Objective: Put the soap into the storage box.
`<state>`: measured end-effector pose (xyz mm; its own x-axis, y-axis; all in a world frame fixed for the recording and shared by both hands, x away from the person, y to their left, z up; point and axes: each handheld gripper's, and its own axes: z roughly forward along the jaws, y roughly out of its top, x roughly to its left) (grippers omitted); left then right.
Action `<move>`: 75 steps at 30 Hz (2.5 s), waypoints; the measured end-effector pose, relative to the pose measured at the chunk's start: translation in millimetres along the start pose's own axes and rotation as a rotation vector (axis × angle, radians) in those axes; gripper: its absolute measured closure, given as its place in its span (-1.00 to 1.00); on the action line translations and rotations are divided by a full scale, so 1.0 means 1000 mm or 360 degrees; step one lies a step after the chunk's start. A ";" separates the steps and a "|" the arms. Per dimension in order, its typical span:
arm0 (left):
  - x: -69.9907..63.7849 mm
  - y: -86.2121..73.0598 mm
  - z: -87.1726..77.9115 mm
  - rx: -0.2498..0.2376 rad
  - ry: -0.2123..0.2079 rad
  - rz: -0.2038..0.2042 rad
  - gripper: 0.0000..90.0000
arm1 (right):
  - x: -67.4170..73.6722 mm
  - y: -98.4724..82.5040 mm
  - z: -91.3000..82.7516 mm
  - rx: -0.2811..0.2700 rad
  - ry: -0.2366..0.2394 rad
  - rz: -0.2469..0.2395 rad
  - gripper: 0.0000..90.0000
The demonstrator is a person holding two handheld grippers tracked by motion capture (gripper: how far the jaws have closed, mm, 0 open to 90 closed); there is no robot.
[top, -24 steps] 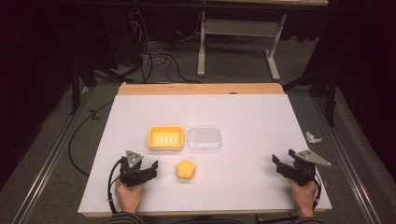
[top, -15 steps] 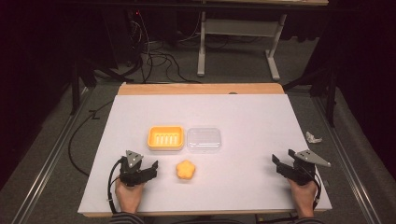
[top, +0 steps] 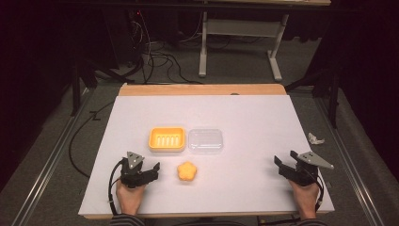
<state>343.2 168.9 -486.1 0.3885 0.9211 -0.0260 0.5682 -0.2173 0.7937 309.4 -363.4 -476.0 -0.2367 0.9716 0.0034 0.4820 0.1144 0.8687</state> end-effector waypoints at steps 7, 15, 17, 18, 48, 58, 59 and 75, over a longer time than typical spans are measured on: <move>0.000 0.001 0.002 0.0031 -0.0014 0.0000 -0.61 | -0.001 0.000 -0.001 -0.0009 -0.0008 0.0019 -0.36; 0.000 0.002 0.000 0.0013 -0.0006 0.0000 -0.65 | 0.000 0.000 -0.001 -0.0003 -0.0011 0.0027 -0.36; 0.000 0.003 -0.001 0.0000 -0.0027 -0.0020 -0.64 | 0.000 0.000 -0.001 -0.0009 -0.0019 0.0023 -0.36; -0.001 0.004 -0.001 0.0001 -0.0030 -0.0024 -0.64 | -0.001 0.000 -0.001 -0.0017 -0.0019 0.0027 -0.36; -0.035 0.023 -0.014 0.0006 -0.0277 0.0064 -0.70 | -0.001 -0.001 -0.002 -0.0042 -0.0012 0.0028 -0.36; -0.056 0.028 -0.014 0.0013 -0.0351 0.0149 -0.72 | -0.001 -0.001 -0.003 -0.0040 -0.0014 0.0029 -0.37; -0.059 0.028 -0.013 0.0018 -0.0365 0.0156 -0.73 | -0.001 -0.001 -0.003 -0.0041 -0.0014 0.0029 -0.37; -0.090 0.028 0.000 0.0093 -0.0436 0.0308 -0.76 | 0.000 -0.001 -0.003 -0.0037 -0.0017 0.0028 -0.37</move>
<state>324.5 79.7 -461.4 0.6690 0.7418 -0.0468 0.5024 -0.4049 0.7640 306.9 -364.3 -475.5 -0.2192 0.9756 0.0135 0.4662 0.0926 0.8798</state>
